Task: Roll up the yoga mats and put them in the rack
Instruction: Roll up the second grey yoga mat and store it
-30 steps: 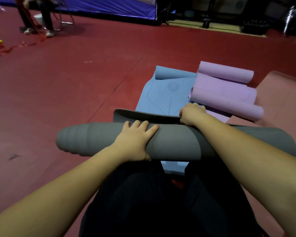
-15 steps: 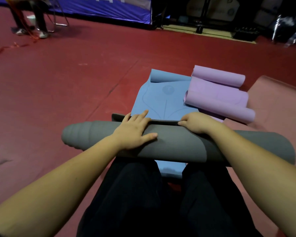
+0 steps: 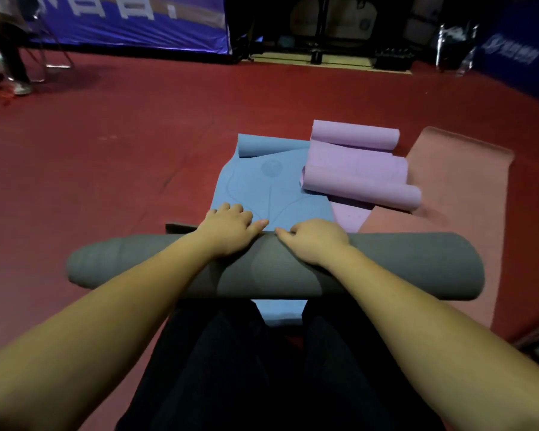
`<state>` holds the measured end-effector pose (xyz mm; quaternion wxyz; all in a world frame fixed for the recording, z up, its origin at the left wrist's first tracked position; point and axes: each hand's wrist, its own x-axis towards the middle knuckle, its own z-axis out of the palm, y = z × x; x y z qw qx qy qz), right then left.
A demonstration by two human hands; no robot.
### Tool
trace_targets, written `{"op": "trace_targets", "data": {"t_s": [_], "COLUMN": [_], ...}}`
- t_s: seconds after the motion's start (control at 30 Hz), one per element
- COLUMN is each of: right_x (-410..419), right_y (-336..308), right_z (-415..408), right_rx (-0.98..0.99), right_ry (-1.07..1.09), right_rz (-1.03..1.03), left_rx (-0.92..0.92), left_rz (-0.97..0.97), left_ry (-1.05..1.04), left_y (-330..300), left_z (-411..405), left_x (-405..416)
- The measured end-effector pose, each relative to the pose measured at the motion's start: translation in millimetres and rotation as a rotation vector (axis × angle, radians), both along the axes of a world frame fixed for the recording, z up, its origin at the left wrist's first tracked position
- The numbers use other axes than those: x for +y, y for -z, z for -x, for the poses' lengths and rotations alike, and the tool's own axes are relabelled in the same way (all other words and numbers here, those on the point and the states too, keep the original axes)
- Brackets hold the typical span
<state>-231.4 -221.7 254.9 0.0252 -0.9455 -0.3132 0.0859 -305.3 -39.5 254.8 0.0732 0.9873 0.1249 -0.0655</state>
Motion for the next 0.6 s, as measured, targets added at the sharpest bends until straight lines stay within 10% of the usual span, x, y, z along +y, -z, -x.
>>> {"op": "trace_targets", "data": {"t_s": [0.17, 0.3, 0.5, 0.6], "right_x": [-5, -21, -45, -36], "right_y": [1, -7, 26, 44], "right_z": [-6, 21, 95, 94], "right_rx": [-0.036, -0.038, 1.083, 1.243], "right_ry": [0.047, 0.107, 0.893, 1.203], "right_rz": [-0.084, -0.727, -1.325, -1.468], "left_rx": [0.225, 0.232, 0.241, 0.252], "left_rz": [0.23, 0.234, 0.315, 0.348], "left_ry": [-0.015, -0.052, -0.129, -0.131], "left_y": [0, 3, 8, 13], "left_z": [-29, -36, -48, -53], "left_x": [-22, -17, -4, 2]}}
